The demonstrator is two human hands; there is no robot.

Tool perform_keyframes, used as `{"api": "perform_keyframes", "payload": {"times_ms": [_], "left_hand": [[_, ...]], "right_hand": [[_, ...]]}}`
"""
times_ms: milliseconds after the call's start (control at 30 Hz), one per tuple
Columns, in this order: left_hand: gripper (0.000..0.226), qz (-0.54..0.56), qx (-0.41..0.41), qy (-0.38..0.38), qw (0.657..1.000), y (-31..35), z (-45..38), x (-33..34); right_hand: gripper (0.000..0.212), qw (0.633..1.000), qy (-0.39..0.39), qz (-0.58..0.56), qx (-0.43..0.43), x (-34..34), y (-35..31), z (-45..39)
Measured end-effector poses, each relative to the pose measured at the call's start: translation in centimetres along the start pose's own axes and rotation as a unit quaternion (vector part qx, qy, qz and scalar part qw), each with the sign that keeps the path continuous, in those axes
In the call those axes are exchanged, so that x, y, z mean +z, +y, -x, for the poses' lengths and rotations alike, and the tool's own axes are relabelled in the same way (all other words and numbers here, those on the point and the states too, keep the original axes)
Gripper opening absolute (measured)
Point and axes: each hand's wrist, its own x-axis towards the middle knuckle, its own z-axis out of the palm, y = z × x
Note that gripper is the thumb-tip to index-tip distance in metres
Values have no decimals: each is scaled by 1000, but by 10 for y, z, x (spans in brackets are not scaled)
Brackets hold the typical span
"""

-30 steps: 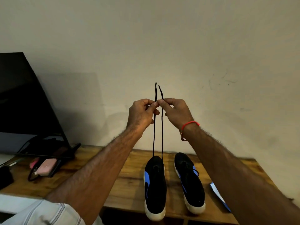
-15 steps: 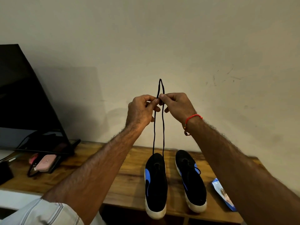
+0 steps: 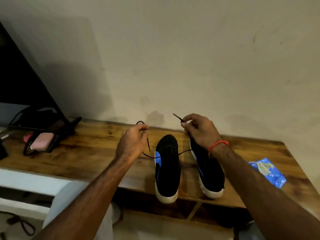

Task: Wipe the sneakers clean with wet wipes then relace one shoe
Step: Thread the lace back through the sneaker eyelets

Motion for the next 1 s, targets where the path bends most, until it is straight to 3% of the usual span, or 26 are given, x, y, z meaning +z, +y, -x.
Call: {"api": "perform_keyframes", "payload": {"times_ms": [167,300,400,500,533,567,633,667,733,833,933,1000], "left_hand": [[26,-28,-80,-90,992,-51,8,38],[24,-120,-75,-156,978,-57,-4,51],[9,-161,-85,-166,969,-52,-13,46],[21,-129,-85,-122,980,-47,-22,46],[14,-86,-78,-101,988,-45,-23,48],[24,-53,-68,-86,993,-45,-25,51],[77,-25,-63,-90,994,-46,-26,55],[90,-43,-76,-100,991,-46,-25,55],[78,-87,-100,-114,985,-47,-21,53],[17,-87,-175,-202,960,-42,-14,47],[30,-50,-258,-322,910,-34,-2,47],[32,-4,-279,-321,905,-34,3,52]], "right_hand": [[12,997,-31,46,54,35,66,14],[16,991,-53,101,69,45,84,9],[17,990,-52,113,72,43,81,-6],[10,990,-53,109,74,44,78,-15],[22,992,-75,67,70,44,79,-17],[48,992,-114,13,56,43,77,-18],[93,983,-179,-26,33,40,74,-21],[99,983,-182,-15,28,38,72,-22],[84,992,-125,30,18,36,71,-23],[17,993,-90,16,77,38,71,-17],[35,959,-191,65,197,40,71,1],[40,936,-227,55,263,40,74,10]]}}
